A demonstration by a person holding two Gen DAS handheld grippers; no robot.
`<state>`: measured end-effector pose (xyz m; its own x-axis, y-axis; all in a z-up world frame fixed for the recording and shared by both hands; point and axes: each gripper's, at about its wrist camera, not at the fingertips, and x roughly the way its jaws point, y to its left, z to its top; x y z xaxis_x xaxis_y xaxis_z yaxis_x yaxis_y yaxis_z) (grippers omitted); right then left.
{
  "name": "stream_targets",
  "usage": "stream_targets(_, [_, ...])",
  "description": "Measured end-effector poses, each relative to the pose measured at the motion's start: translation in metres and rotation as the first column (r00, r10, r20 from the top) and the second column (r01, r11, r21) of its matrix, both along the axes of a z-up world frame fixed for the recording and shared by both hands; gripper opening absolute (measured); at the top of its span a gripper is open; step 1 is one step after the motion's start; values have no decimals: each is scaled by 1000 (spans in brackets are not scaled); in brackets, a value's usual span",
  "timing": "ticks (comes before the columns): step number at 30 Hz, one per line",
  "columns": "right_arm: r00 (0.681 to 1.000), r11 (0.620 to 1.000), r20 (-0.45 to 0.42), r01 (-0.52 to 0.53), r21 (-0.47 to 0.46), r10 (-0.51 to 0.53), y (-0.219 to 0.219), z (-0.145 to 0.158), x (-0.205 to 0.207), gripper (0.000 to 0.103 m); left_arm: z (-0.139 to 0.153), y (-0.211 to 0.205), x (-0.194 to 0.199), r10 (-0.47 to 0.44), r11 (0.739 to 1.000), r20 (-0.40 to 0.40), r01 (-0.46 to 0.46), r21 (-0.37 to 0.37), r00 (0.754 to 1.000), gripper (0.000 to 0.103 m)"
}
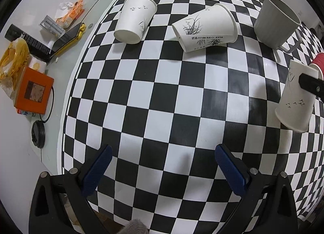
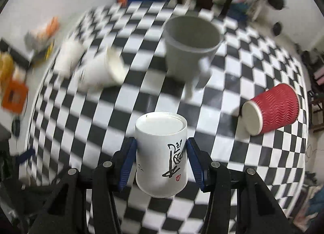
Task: Flip cup upside down
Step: 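Lift and rotate the white cup with the right gripper until its rim faces down, then lower the inverted cup rim-down onto the table and open the right gripper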
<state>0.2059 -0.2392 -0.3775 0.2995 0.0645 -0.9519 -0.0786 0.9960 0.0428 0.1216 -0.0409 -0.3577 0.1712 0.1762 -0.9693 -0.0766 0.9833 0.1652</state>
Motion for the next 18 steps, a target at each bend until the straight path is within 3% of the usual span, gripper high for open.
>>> stream_targets(2, [997, 999, 68, 34, 6, -34, -2, -2, -11, 53, 1, -2, 0, -12, 1000, 2, 12, 5, 1000, 103])
stream_targets(6, [992, 998, 113, 58, 11, -59, -1, 0, -32, 53, 3, -6, -3, -38, 999, 1, 38, 9, 999, 103])
stream_targets(18, [993, 994, 42, 108, -12, -107, -9, -14, -87, 57, 15, -21, -15, -96, 995, 24, 96, 6, 995, 103])
